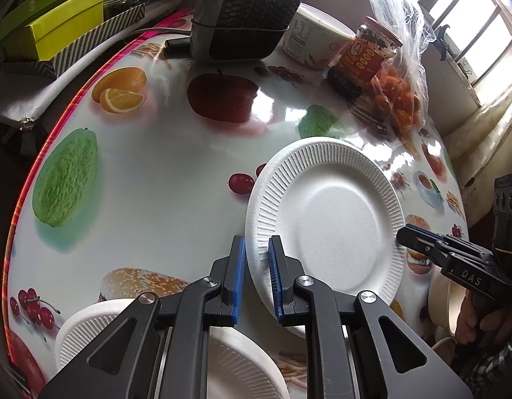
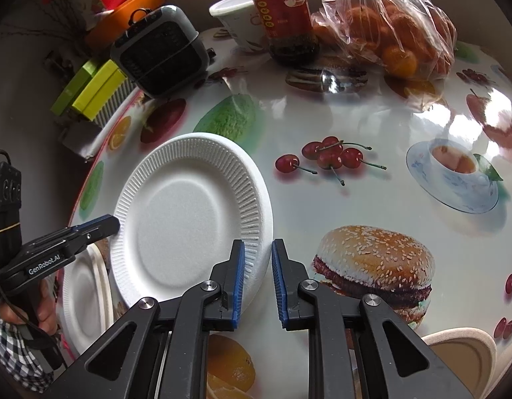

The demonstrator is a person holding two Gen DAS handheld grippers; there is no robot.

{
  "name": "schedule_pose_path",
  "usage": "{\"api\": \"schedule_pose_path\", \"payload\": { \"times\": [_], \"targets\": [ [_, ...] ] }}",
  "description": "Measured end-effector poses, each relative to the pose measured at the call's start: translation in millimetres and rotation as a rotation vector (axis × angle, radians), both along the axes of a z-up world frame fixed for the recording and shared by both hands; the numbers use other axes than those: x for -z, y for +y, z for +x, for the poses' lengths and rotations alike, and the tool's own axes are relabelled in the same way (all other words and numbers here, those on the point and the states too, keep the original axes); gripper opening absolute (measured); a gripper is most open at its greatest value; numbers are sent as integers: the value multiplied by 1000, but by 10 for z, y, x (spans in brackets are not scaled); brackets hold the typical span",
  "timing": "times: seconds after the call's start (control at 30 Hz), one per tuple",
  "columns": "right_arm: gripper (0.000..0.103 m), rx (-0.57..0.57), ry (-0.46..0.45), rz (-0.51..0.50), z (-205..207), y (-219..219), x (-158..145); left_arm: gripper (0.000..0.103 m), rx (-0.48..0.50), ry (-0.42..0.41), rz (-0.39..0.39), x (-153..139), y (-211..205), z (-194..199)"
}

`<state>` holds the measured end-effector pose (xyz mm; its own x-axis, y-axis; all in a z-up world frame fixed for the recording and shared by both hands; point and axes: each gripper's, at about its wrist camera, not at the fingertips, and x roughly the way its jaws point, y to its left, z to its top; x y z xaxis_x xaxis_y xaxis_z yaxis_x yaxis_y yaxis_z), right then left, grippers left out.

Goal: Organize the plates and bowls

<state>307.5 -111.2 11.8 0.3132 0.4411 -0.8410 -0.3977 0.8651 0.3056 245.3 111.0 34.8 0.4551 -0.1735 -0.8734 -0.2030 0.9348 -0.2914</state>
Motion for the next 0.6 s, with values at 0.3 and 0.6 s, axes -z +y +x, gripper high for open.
{"api": "schedule_pose_path", "payload": {
  "times": [0.3,0.6],
  "targets": [
    [16,10,-18,4,-67,-15,-59,15,2,-22,0,-83,-11,-56],
    [16,4,-48,12,-207,-3,-184,15,-2,-54,9,-225,6,-182]
  ]
}}
